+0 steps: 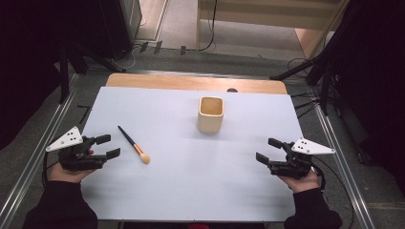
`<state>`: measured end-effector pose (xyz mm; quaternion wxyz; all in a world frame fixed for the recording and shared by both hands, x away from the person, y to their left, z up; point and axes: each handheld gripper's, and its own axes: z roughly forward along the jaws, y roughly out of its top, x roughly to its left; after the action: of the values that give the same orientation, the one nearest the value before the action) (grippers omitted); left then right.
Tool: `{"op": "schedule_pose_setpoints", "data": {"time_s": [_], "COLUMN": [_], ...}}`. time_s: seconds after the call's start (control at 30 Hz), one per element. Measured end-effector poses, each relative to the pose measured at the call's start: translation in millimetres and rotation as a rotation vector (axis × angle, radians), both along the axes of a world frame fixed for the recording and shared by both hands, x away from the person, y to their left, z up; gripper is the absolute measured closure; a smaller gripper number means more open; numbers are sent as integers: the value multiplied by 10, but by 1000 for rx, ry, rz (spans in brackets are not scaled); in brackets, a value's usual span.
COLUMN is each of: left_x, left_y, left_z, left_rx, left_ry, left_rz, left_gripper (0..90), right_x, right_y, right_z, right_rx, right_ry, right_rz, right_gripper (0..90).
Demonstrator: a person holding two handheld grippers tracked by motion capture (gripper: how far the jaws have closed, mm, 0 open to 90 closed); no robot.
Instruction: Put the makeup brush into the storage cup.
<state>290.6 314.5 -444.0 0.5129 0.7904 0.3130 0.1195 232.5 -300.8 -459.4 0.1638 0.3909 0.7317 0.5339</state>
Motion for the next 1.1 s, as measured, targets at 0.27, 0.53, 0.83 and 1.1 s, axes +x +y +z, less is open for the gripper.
{"op": "schedule_pose_setpoints", "data": {"time_s": [0.27,0.53,0.83,1.1], "left_x": [-7,-10,-26,-25], "left_y": [2,-1,-14,-22], "left_z": [5,9,24,15], "left_rx": [-3,2,1,5], "left_ry": [0,1,-6,-3], "left_rz": [2,3,-3,-5], "left_gripper": [311,311,311,312], "right_x": [-18,-13,-8,-8], "right_y": [-12,-3,0,6], "right_z": [6,-2,1,2], "right_rx": [-1,-2,-1,-4], "right_ry": [-1,15,7,8], "right_rz": [-1,5,10,17], "right_gripper": [225,228,229,237]}}
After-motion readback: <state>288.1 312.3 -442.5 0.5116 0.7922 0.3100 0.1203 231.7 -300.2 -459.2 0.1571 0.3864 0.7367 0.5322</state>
